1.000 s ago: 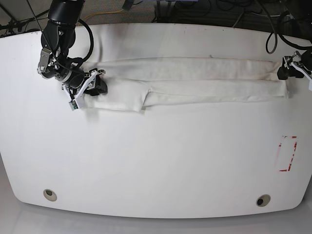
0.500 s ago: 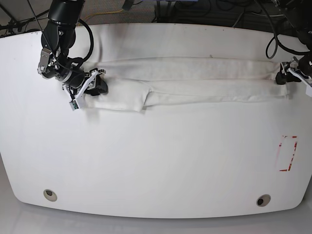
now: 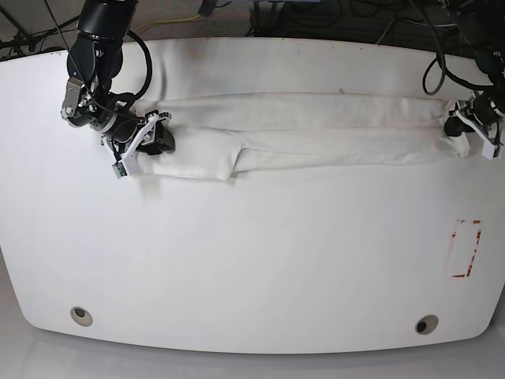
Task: Fold the T-shirt properly
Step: 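Move the left gripper inward and grasp the strip's end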
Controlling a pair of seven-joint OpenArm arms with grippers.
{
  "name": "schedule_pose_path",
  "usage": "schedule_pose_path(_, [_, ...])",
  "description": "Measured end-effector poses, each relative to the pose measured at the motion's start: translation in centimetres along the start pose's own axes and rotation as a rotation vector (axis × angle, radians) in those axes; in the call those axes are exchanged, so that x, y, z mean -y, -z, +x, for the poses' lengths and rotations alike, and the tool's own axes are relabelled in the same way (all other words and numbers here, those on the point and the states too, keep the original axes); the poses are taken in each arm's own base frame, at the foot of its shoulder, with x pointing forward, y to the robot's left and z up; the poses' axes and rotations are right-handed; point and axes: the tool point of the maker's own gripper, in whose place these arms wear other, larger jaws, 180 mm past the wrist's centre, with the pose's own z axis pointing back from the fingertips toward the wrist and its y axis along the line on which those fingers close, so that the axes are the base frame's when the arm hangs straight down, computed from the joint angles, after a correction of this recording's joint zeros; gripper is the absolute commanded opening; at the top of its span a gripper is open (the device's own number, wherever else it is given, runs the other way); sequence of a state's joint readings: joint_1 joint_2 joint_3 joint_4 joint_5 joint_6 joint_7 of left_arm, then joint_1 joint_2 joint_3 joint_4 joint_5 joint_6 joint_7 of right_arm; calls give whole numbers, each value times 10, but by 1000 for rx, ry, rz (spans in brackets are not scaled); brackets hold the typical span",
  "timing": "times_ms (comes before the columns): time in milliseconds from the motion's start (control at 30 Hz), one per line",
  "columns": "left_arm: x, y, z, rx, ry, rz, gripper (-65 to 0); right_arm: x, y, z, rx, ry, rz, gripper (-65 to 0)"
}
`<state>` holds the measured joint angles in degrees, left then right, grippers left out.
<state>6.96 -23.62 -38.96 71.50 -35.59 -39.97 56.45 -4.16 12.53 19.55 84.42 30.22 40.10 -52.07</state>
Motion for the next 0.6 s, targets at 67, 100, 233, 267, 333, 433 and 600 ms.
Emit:
schedule_pose_path(67, [1, -15, 5, 20, 49, 38, -646, 0, 0, 0, 0, 0, 1, -461])
schedule_pose_path(100, [2, -20, 1, 27, 45, 44, -646, -1, 0, 0, 0, 1, 2, -461])
schedule_pose_path(233, [23, -48, 31, 104, 205, 93, -646, -1, 1, -1, 3, 6, 4, -461])
schedule_pose_path(267, [29, -52, 38, 124, 234, 102, -646, -1, 1, 0, 4, 6, 5, -461])
schedule_pose_path(333, [55, -61, 58, 194, 309, 79, -646, -2, 1, -1, 3, 6, 5, -461])
schedule_pose_path(433, [95, -61, 58, 194, 428, 30, -646, -2, 1, -1, 3, 5, 5, -461])
schedule_pose_path(600, [164, -43, 41, 165, 530, -130, -646, -2, 1, 0, 4, 5, 5, -461])
